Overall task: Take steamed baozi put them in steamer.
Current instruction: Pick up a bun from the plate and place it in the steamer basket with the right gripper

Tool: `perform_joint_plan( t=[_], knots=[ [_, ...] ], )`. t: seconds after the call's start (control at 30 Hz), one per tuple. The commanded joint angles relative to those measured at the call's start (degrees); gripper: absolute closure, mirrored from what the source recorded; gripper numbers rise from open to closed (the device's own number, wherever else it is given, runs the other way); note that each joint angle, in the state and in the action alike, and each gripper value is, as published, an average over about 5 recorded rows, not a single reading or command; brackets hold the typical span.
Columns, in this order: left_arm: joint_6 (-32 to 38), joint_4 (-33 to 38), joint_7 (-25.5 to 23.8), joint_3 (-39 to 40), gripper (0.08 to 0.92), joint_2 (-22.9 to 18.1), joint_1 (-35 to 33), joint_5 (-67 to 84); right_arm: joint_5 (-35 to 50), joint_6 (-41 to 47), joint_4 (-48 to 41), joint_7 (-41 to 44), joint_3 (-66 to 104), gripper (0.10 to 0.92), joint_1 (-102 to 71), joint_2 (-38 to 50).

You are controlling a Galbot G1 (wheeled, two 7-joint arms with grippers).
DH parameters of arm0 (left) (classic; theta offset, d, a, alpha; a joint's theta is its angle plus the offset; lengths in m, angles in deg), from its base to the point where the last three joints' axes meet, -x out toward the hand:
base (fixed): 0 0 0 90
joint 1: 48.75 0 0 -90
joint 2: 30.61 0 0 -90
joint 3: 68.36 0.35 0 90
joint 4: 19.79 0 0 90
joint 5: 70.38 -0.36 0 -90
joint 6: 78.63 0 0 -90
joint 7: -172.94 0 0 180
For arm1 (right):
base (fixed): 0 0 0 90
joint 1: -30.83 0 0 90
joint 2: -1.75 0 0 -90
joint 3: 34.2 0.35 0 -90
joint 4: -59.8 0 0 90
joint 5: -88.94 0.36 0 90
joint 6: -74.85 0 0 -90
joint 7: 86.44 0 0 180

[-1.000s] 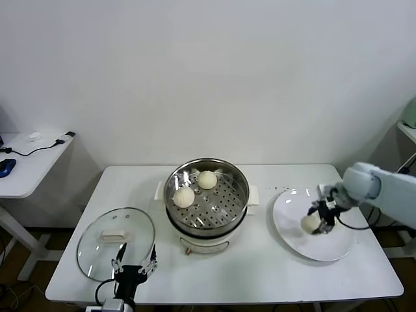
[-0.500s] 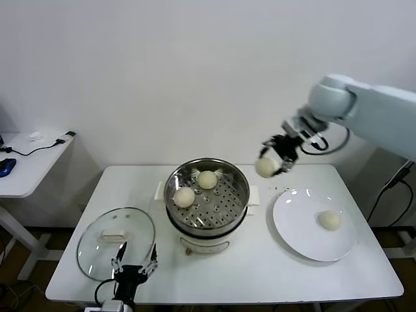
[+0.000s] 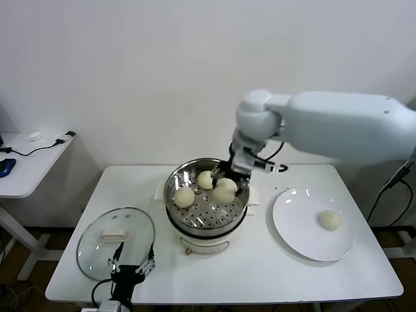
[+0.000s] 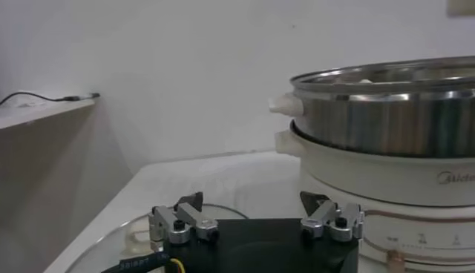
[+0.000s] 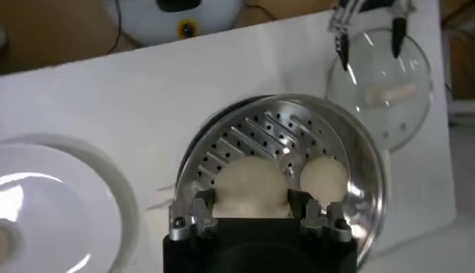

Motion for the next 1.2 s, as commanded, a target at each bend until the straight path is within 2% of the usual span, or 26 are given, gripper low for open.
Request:
perform_joint_plan(
  t=[0.03, 0.6, 0.87, 1.07, 1.2],
  knots=[
    [-0.2, 0.1, 0.0, 0.0, 0.177, -0.4, 0.2, -0.2, -11.3, -6.7, -0.4, -5.5, -1.0, 0.364, -8.3, -5.7],
    [0.3, -0.3, 0.1, -0.1, 0.177, -0.9, 0.0, -0.5, -15.8, -5.8, -7.4, -8.9, -0.6, 0.364, -13.9, -9.2],
    [0.5, -0.1, 0.1, 0.1, 0.177, -1.1, -0.2, -0.8, -12.2, -4.7, -7.4, -9.9, -0.3, 0.361, -12.4, -8.8],
    [0.7, 0.0, 0.1, 0.2, 0.177, -1.1, -0.4, -1.0, -4.1, -4.6, -6.9, -6.9, -0.6, 0.241, -9.4, -7.7],
    [0.8, 0.3, 0.1, 0.2, 0.177, -1.0, -0.6, -1.0, -0.6, -5.2, -6.8, -4.3, -0.3, 0.206, -5.9, -4.8]
  ],
)
